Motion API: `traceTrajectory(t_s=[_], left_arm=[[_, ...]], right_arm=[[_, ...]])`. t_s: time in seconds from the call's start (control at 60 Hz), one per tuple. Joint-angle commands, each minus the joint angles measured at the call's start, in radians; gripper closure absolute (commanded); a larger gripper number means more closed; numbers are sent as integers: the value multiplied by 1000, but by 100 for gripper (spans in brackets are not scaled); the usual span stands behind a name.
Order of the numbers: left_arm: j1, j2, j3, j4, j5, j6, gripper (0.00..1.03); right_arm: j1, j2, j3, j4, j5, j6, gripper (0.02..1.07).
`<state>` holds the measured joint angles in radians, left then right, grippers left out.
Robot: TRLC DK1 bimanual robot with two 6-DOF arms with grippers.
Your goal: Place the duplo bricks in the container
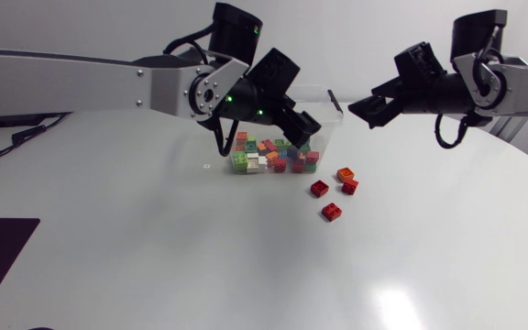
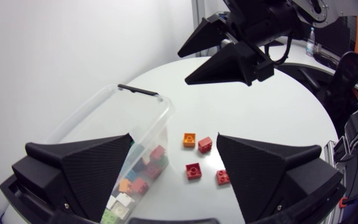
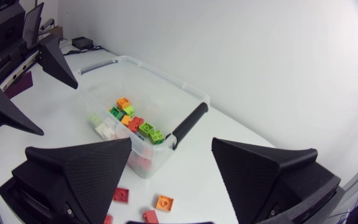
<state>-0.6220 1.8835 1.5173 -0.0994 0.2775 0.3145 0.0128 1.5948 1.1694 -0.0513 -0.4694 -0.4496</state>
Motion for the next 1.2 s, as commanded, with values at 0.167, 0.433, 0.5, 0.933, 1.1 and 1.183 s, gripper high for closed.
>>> traceTrajectory(t_s=[0.167,0.433,0.5,0.933,1.1,1.183], left_arm=[[-91,103,-46,-49,-27,58,7],[-147,286,21,-63,-70,60,7],[-157,315,35,-63,-81,58,7],[-170,476,187,-85,-112,15,7],[-186,528,238,-99,-136,0,7],[-186,546,256,-99,-139,-8,7]], right_arm=[[-102,-70,-175,21,-44,-43,13],[-140,10,-287,108,-80,-81,13],[-143,44,-294,113,-86,-95,13],[-132,266,-258,156,-90,-155,13],[-120,332,-223,157,-87,-161,13],[-111,355,-209,166,-84,-156,13]])
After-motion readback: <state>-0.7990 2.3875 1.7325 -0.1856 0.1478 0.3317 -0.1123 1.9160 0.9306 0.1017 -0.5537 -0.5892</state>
